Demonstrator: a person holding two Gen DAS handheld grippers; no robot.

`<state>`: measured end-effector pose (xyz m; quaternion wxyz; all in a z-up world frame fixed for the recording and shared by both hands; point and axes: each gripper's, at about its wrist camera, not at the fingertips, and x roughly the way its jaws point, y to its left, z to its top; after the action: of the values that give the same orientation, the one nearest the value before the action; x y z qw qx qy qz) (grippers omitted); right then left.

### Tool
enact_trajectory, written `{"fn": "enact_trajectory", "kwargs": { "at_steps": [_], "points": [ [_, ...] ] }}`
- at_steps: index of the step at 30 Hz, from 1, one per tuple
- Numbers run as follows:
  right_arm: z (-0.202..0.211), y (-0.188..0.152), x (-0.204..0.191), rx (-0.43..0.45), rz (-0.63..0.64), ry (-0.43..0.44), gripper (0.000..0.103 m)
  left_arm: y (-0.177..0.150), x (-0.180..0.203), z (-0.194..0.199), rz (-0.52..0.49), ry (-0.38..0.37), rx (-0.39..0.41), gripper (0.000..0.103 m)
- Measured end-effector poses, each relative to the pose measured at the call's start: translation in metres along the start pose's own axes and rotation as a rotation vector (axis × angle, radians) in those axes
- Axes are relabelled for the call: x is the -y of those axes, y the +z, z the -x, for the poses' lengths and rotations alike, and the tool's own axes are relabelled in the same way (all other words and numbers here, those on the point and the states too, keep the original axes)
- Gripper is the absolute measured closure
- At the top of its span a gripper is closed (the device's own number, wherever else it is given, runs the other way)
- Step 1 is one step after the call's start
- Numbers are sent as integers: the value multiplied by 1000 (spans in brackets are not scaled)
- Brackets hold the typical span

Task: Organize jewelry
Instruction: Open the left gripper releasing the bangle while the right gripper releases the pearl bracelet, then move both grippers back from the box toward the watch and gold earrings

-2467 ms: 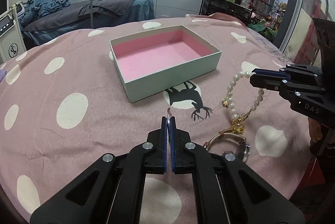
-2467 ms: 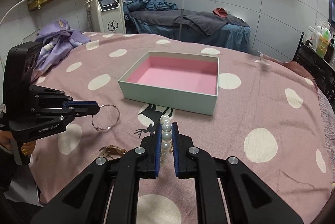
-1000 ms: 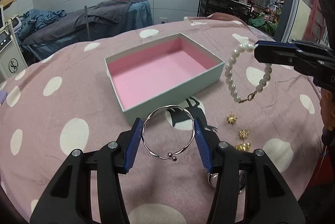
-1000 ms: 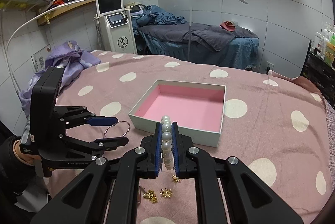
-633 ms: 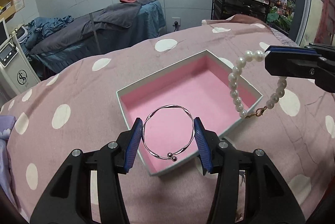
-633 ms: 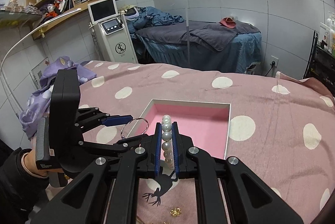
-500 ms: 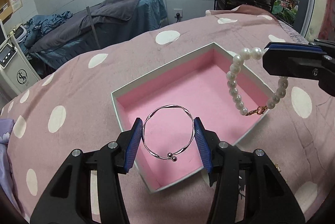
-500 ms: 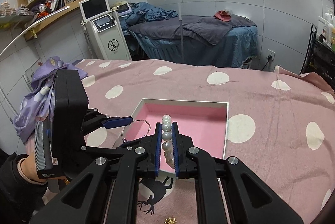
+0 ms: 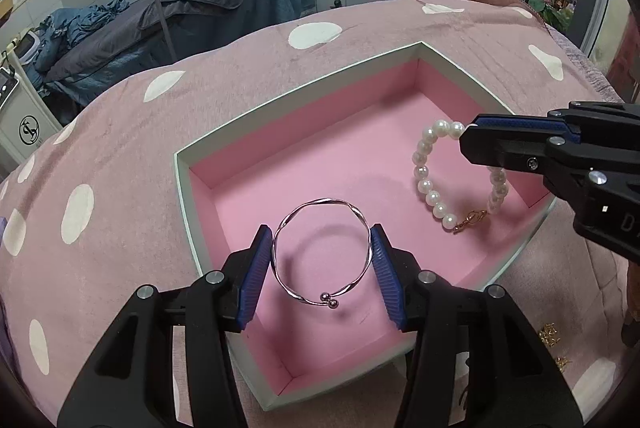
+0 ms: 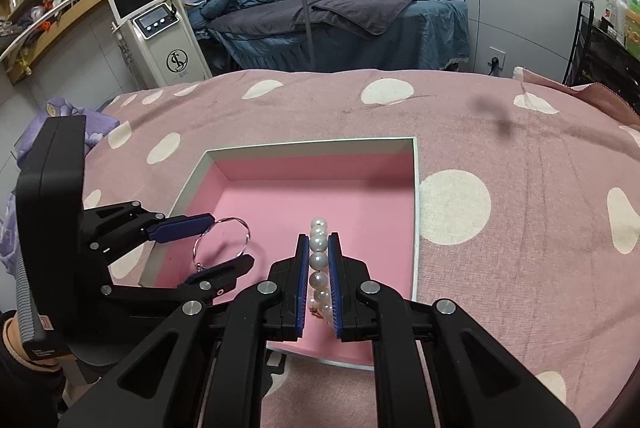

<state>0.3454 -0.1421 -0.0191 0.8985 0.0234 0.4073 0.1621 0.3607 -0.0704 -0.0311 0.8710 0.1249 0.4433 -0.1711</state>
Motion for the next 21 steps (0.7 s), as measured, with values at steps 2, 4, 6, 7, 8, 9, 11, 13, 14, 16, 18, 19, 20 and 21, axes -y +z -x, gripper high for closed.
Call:
{"fn": "enact_trajectory", "kwargs": {
  "at_steps": [2,4,6,7,8,9,11,13,14,16,18,19,20,21],
  "points": [
    [-1,-2,2,3,0,-12,93,-1,0,1,-5,4,5,51],
    [1,-3,3,13,5,-18,89,-1,1,3,-9,19,15,43],
    [7,-3,2,35,10,-28,75,0,2,9,-17,27,30,34],
    [11,-2,2,51,14,-32,71,0,3,12,-22,32,37,33],
    [17,-2,2,75,17,-39,63,0,4,16,-29,39,47,30],
    [24,0,3,101,15,-48,55,0,4,21,-38,49,60,27],
    [38,1,8,152,-1,-64,41,0,5,34,-51,70,91,22],
    [54,1,15,203,-33,-79,27,-2,3,49,-40,86,129,18],
    [63,0,19,228,-52,-87,18,-4,1,57,-26,83,153,15],
    [77,-2,24,271,-73,-81,11,-11,-4,75,11,66,215,8],
    [88,-6,27,286,-81,-85,7,-20,-7,92,53,52,278,6],
    [90,-9,27,283,-81,-84,7,-26,-8,99,72,46,296,6],
    [92,-13,26,271,-78,-84,7,-31,-9,104,86,36,306,6],
    [93,-18,25,259,-76,-80,7,-37,-9,109,98,28,314,6]
  ]
}}
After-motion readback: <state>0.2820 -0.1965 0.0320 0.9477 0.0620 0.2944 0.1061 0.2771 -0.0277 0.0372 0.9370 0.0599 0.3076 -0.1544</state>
